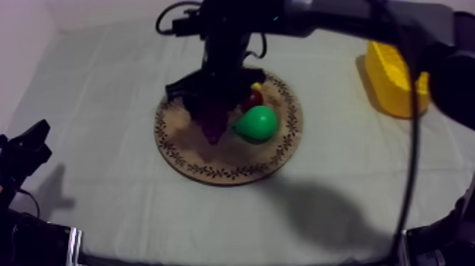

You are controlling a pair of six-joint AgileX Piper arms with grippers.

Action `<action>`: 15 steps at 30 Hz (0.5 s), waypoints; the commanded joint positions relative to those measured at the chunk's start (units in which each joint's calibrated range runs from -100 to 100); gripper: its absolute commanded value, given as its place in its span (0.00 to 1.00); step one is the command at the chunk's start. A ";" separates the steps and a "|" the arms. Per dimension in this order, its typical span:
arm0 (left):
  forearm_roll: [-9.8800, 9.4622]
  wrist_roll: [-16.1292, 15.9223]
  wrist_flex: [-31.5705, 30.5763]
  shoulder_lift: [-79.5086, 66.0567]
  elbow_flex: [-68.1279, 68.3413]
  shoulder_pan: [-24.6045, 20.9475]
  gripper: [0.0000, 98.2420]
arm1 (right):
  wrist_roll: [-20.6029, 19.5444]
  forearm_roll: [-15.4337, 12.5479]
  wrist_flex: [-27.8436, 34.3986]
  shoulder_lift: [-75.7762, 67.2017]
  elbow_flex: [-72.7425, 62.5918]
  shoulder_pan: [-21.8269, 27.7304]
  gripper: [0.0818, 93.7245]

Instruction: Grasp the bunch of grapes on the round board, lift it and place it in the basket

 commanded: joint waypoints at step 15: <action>-0.04 -0.01 -0.05 0.00 -0.02 0.00 0.00 | 10.96 7.58 -9.26 -34.55 18.38 11.44 0.31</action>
